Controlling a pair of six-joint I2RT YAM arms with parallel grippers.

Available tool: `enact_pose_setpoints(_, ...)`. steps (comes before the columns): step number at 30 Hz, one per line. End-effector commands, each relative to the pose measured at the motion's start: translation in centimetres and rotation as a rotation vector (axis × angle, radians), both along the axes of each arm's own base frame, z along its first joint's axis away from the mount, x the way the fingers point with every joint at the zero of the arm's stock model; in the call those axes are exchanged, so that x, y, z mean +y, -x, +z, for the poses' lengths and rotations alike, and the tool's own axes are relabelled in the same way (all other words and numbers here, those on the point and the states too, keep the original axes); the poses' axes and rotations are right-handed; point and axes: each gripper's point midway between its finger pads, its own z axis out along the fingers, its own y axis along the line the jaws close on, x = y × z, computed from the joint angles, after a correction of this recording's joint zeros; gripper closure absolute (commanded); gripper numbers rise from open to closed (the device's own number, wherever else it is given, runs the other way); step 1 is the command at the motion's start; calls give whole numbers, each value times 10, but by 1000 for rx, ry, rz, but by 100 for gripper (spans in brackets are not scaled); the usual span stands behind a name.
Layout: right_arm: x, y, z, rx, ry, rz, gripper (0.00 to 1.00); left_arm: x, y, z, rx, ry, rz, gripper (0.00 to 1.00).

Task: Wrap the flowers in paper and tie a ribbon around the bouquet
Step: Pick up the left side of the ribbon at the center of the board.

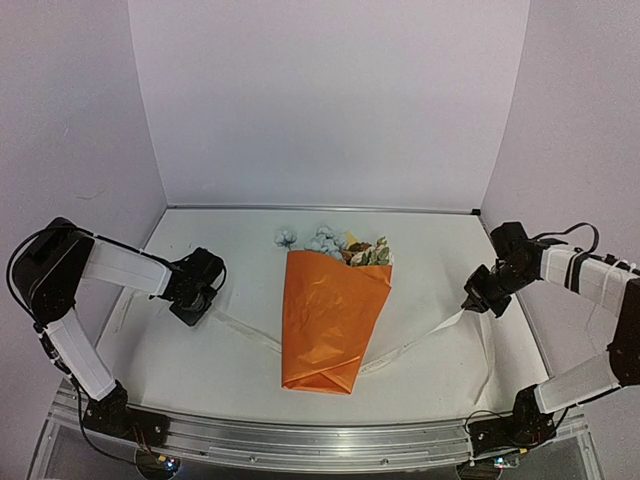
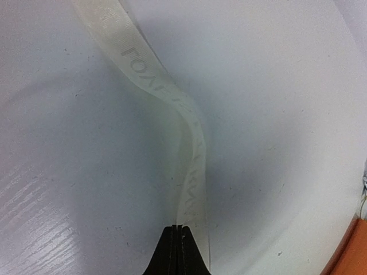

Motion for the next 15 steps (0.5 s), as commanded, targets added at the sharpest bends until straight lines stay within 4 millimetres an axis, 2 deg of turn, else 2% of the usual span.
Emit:
enact_pose_setpoints(1,-11,-16,9,-10,34,-9,100,13,-7,26,-84,-38,-9,100)
enact_pose_setpoints(4,-11,-25,11,-10,33,-3,100,22,-8,30,-109,-21,-22,100)
enact_pose_setpoints(10,5,-40,12,1,-42,30,100,46,-32,48,-160,-13,-86,100)
enact_pose_setpoints(15,2,-41,2,22,-8,35,100,56,-50,66,-241,59,-104,100)
